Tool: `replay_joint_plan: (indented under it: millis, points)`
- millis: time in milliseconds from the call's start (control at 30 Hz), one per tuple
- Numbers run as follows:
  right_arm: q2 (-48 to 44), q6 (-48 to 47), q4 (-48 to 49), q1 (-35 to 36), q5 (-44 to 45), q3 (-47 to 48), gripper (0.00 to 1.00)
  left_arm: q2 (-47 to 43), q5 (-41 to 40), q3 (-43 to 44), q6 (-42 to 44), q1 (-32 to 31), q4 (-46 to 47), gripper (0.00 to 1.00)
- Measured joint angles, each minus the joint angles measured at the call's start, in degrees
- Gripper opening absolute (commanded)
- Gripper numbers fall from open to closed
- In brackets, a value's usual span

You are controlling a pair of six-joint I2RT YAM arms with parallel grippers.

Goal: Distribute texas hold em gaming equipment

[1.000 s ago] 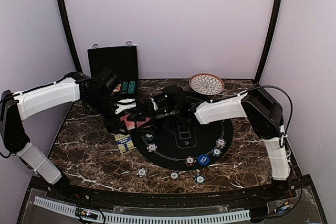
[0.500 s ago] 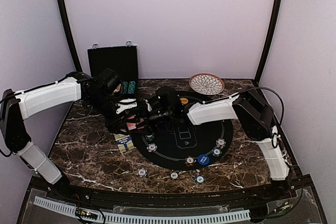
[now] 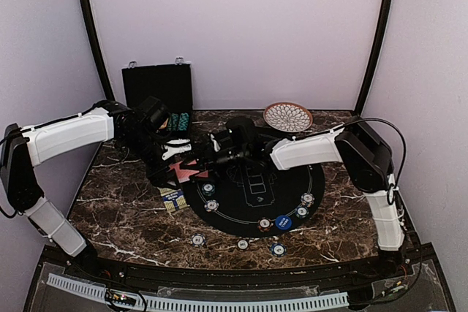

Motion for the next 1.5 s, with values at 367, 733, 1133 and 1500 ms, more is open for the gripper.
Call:
replay_joint_plan:
  millis: [367,733,1133,1500]
  points:
    - [-2.0,-0.6,-1.4,-0.1,0.2,-0.9,0.46,0.0,-0.4,0.0,0.0,0.0,-0.2,0.16]
    - [-4.6,0.5,-0.9,-0.4,0.1,-3.9,0.44,0.0,-0.9,-0.1,0.0,0.0,-0.1,0.16]
    - [-5.9,3.5,1.6,-0.4,-0.9,-6.3,0.14,0.0,-2.0,-0.7,0.0,0.0,-0.1,0.16]
    - [-6.5,5.3,4.8,-1.0,-2.7,-8.0,0.00,0.0,-2.6,-0.9,0.0,0.0,-0.1,0.15]
